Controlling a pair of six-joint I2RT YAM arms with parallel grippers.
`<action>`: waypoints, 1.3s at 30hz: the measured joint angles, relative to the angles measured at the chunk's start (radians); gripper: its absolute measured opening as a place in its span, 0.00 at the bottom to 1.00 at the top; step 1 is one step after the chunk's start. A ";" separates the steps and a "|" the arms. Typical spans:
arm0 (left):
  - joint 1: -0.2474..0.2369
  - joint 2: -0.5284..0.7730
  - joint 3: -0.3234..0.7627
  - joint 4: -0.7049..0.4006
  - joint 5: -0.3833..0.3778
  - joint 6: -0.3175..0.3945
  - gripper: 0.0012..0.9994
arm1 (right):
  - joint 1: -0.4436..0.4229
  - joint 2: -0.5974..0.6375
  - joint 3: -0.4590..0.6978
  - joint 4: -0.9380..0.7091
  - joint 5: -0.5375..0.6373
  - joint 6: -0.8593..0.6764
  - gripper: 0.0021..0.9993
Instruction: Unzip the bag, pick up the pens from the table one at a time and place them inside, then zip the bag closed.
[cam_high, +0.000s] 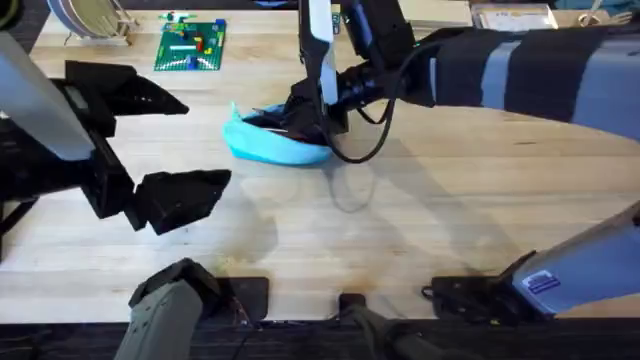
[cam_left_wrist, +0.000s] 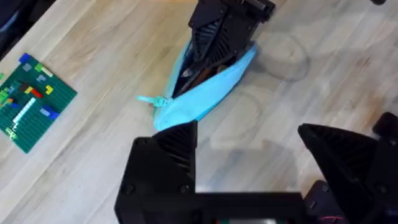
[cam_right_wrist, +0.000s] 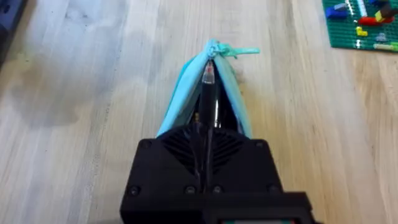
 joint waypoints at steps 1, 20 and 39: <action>0.000 0.000 0.000 0.000 0.000 0.000 0.99 | 0.000 0.000 0.000 0.002 0.000 0.000 0.03; 0.000 0.000 0.000 0.000 0.000 0.000 0.99 | 0.000 0.000 0.000 0.003 0.000 0.073 1.00; 0.000 0.000 0.000 -0.004 0.000 0.000 0.99 | -0.001 -0.239 0.000 -0.148 0.262 0.531 1.00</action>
